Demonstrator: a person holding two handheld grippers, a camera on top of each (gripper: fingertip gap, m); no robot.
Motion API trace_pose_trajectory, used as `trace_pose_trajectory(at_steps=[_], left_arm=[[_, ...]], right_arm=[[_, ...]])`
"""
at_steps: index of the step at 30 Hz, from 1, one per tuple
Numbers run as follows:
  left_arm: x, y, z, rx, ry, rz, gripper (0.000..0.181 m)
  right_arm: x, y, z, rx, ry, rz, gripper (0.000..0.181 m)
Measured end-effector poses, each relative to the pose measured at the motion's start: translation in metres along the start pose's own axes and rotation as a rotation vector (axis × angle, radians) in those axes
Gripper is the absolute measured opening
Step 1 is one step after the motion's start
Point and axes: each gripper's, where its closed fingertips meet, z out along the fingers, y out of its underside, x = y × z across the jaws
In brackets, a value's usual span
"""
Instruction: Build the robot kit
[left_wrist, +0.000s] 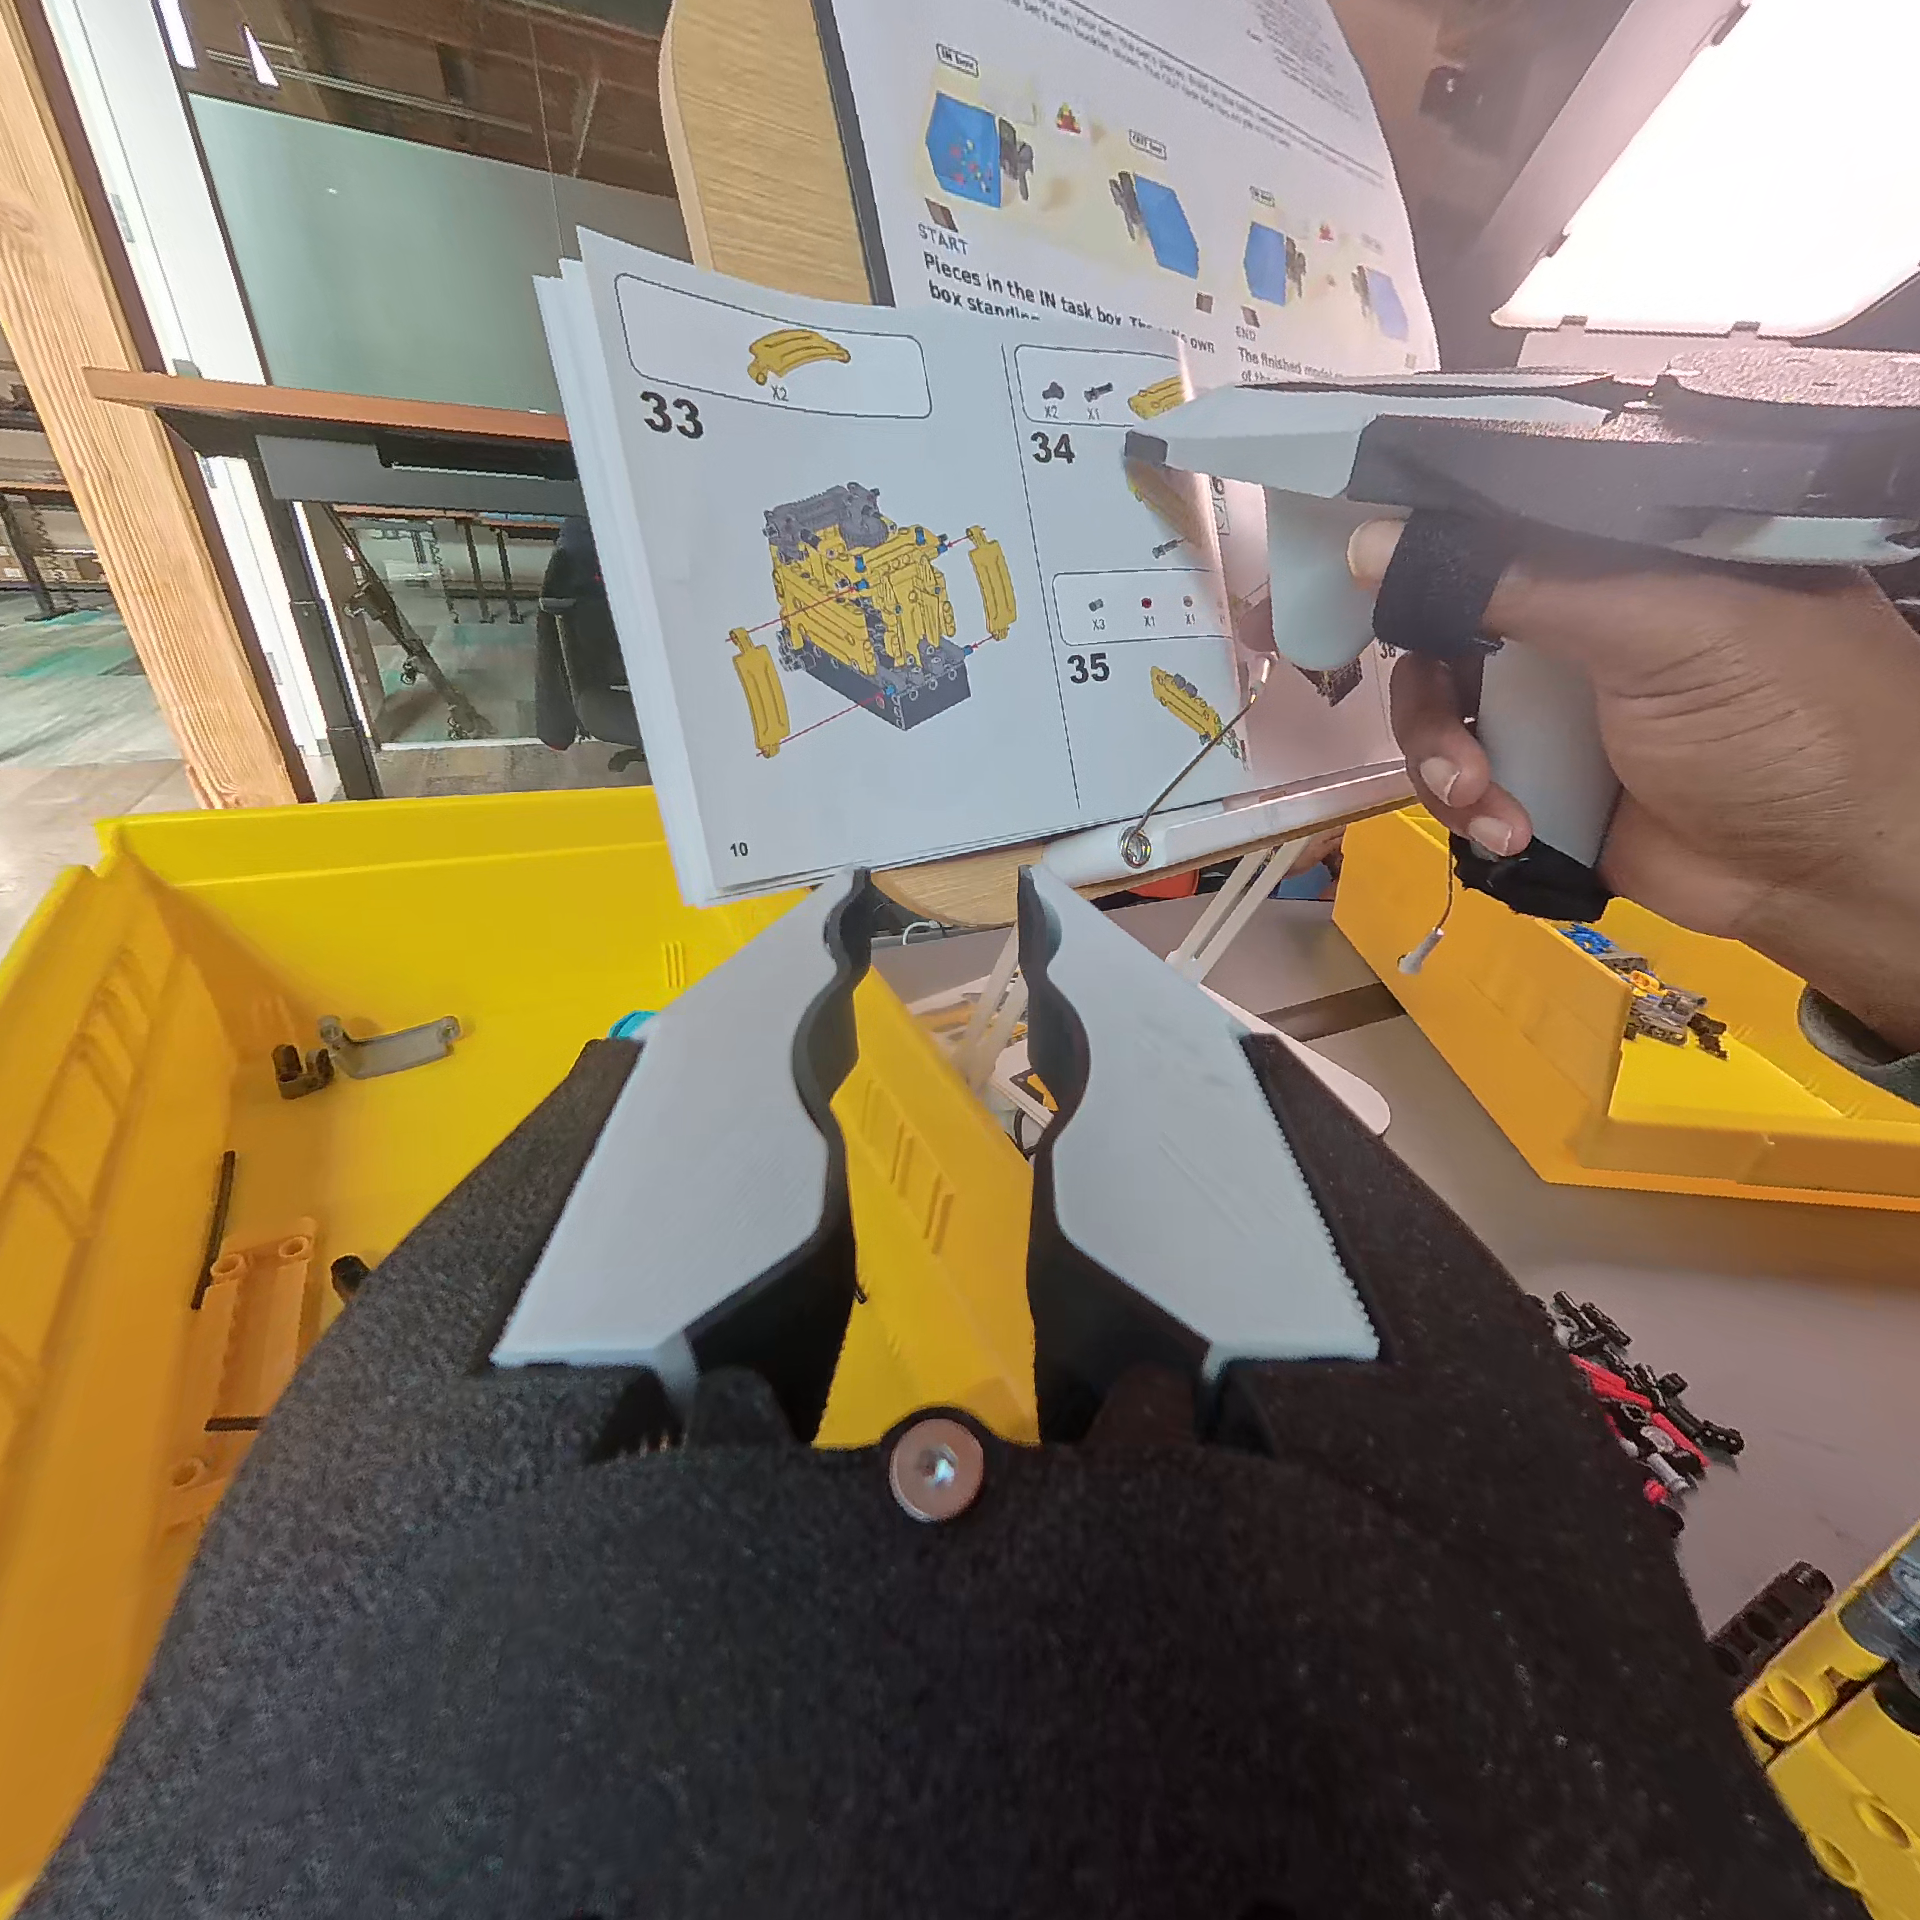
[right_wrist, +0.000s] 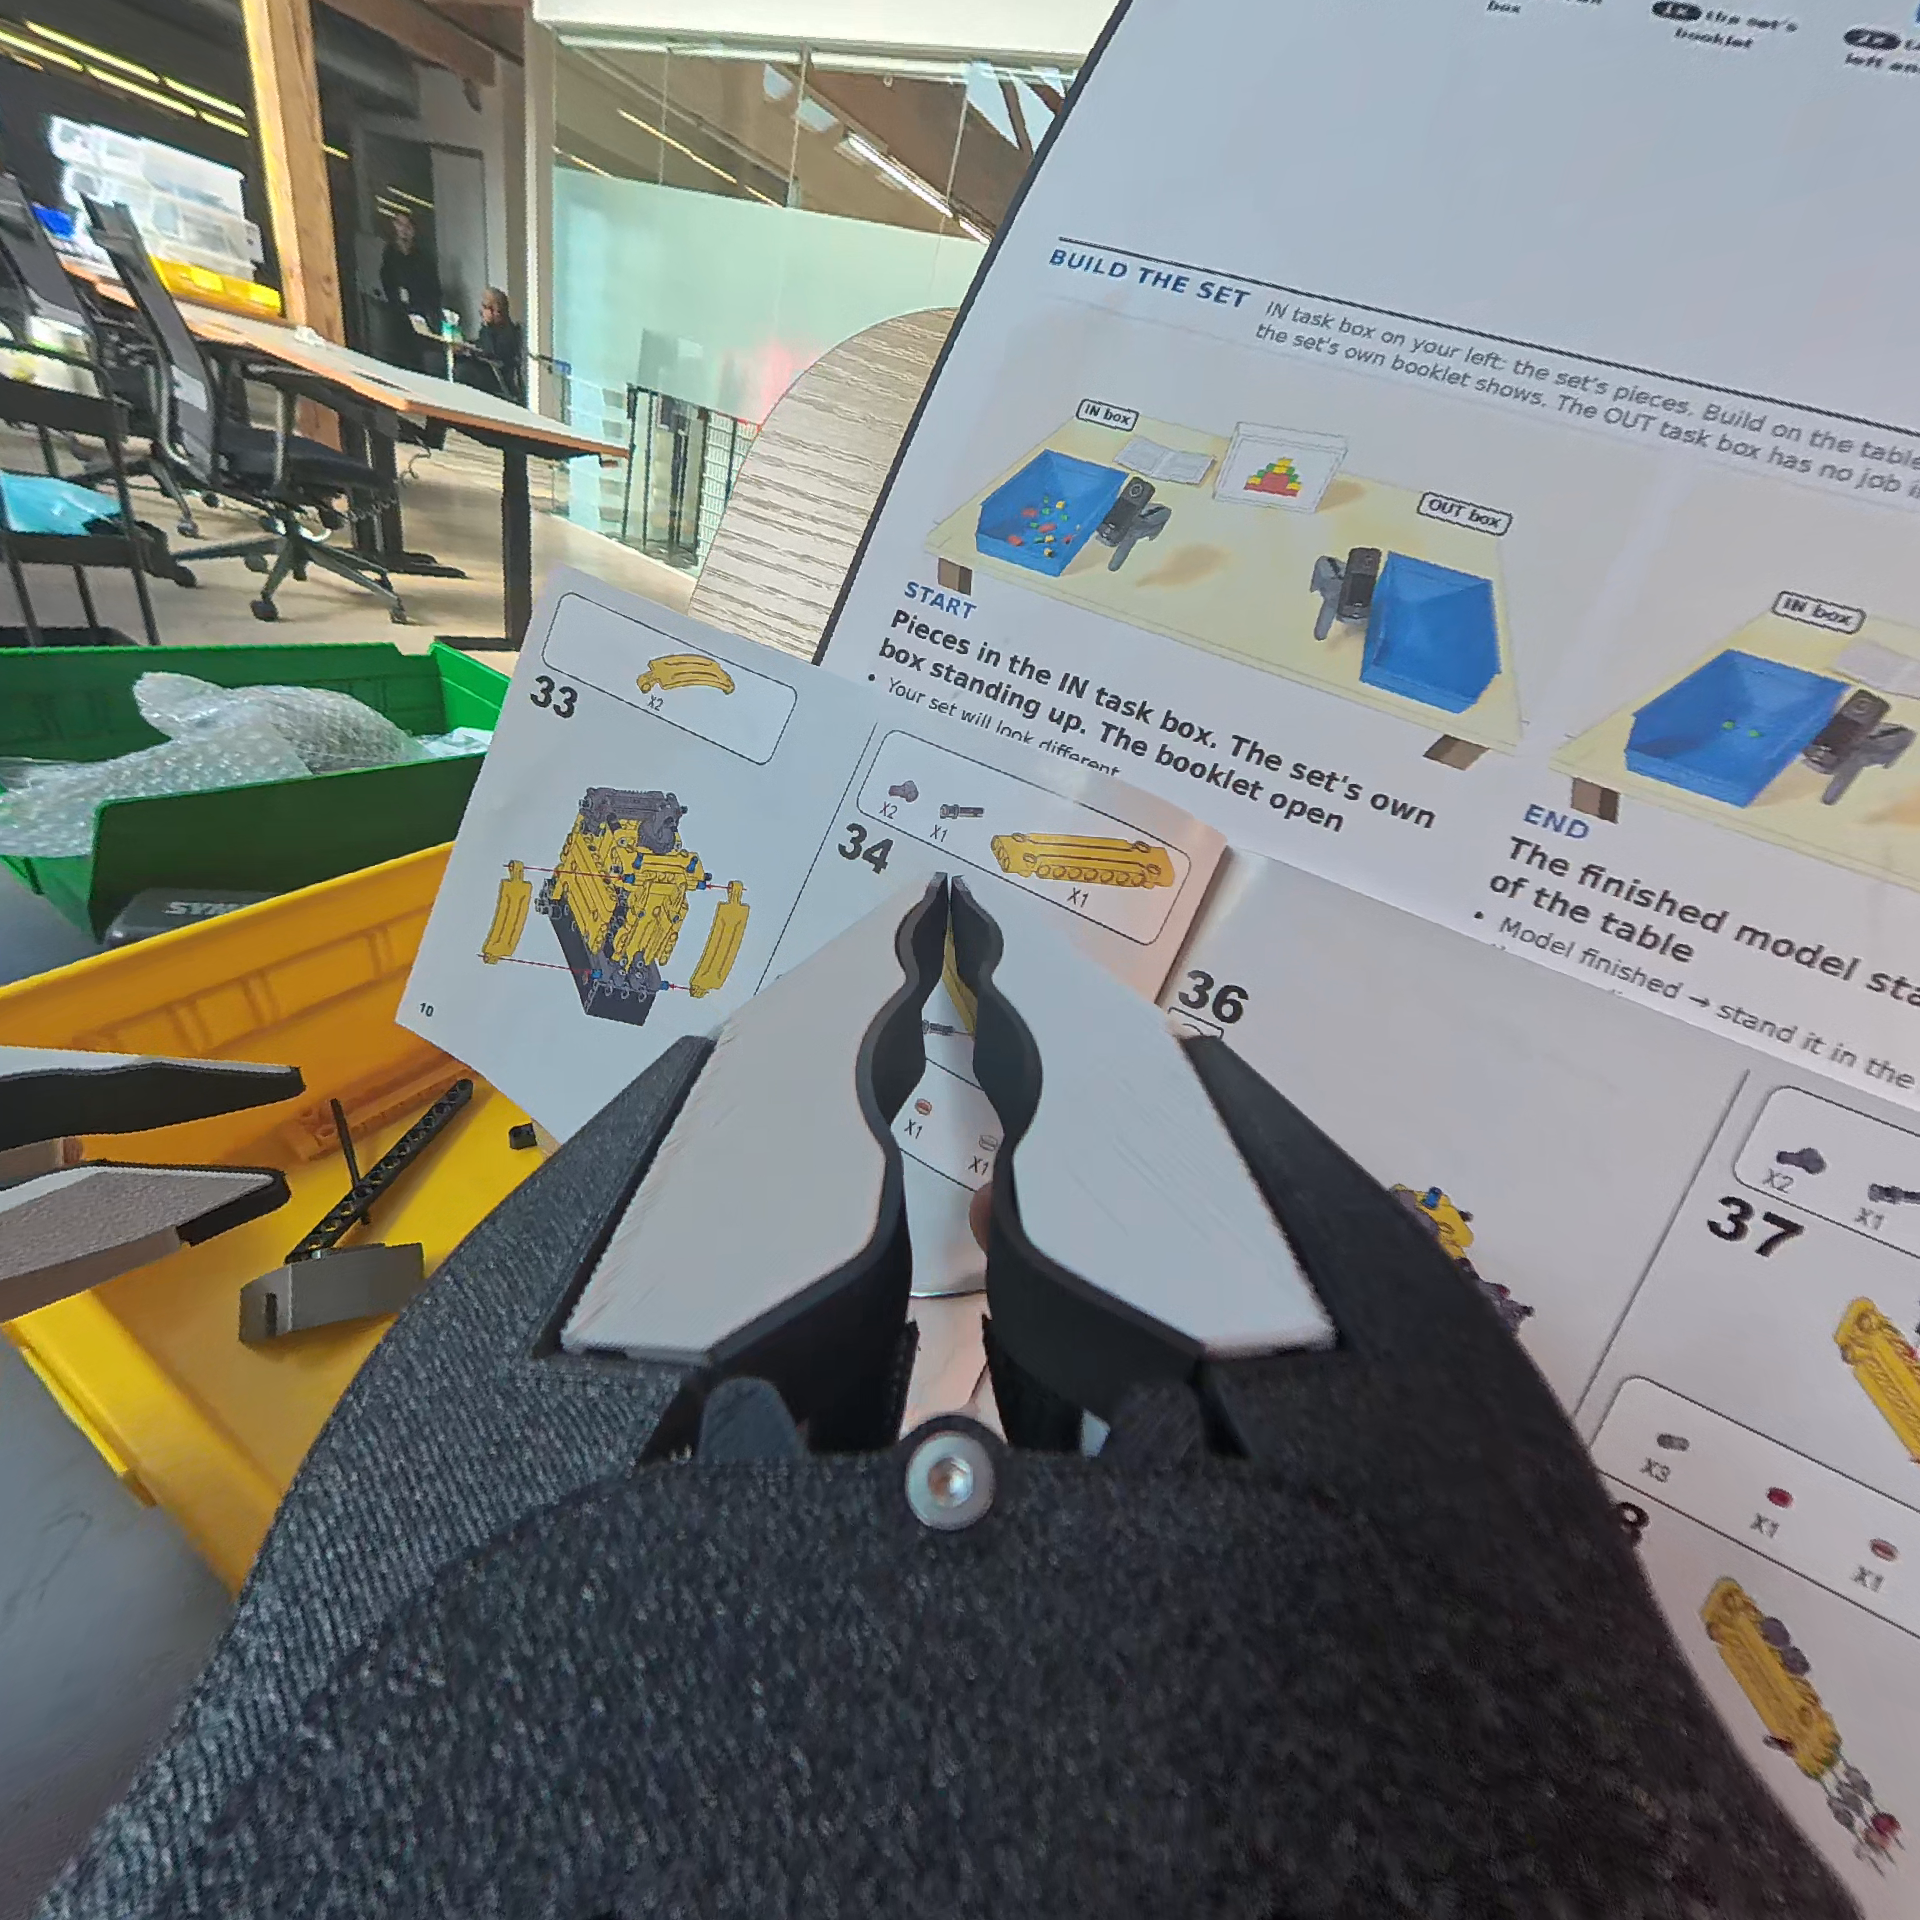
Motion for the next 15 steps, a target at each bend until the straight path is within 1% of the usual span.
trace_pose_trajectory(at_steps=[5, 15], left_arm=[[0.002, 0.002, 0.001, -0.008, 0.006, 0.008, 0.027], [0.004, 0.004, 0.002, -0.015, 0.015, 0.016, 0.027]], right_arm=[[0.002, -0.001, -0.005, 0.01, -0.004, -0.004, 0.001], [0.022, 0.004, -0.011, 0.007, 0.024, 0.035, 0.003]])
